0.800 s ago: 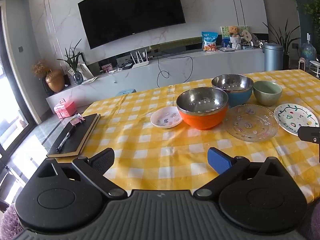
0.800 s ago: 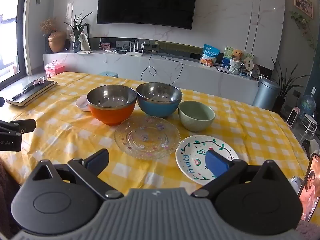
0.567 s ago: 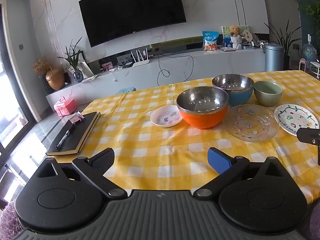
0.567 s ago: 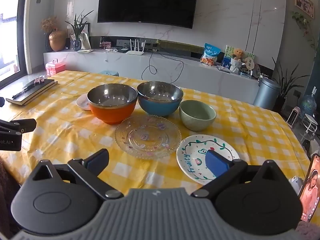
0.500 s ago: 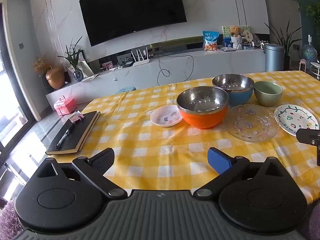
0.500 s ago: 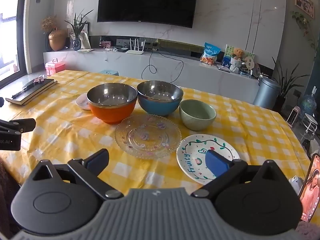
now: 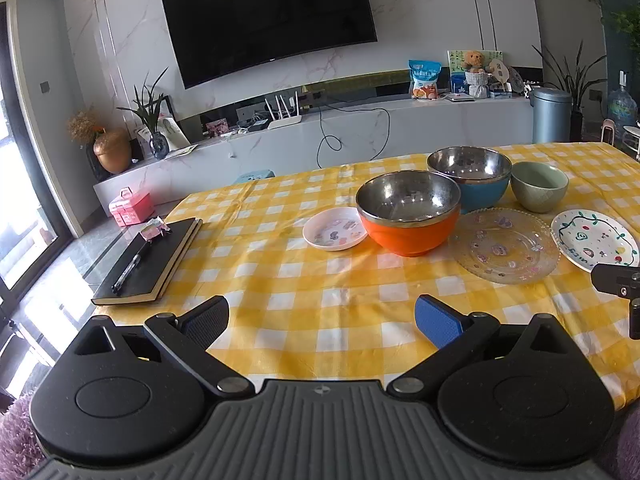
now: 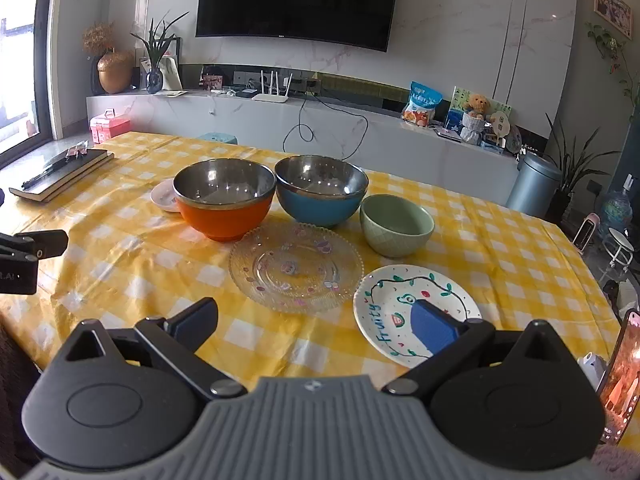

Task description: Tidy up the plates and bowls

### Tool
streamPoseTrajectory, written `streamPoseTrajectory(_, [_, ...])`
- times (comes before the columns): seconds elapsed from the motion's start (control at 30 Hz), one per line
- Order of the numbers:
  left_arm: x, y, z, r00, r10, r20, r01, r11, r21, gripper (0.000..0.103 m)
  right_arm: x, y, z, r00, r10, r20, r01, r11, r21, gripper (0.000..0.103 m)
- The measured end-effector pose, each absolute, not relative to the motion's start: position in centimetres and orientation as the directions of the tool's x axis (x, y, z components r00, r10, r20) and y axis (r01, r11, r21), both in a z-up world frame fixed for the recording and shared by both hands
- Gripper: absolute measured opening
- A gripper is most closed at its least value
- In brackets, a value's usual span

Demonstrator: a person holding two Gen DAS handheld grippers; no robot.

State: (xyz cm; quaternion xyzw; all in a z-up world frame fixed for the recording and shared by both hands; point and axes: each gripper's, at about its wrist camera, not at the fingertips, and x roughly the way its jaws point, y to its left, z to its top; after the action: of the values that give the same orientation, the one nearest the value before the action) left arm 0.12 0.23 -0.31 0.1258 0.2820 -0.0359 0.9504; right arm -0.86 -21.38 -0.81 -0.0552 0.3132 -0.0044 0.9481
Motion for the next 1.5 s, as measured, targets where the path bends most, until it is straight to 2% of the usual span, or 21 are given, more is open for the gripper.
streamPoseTrajectory(1.5, [0.63,0.02,-0.33,0.833,-0.004,-0.554,0.15,0.964,0.219,0.103,-0.02,-21.08,-1.57,0.769,-0.074,-0.634,-0.025,0.989,-0.146,0.1])
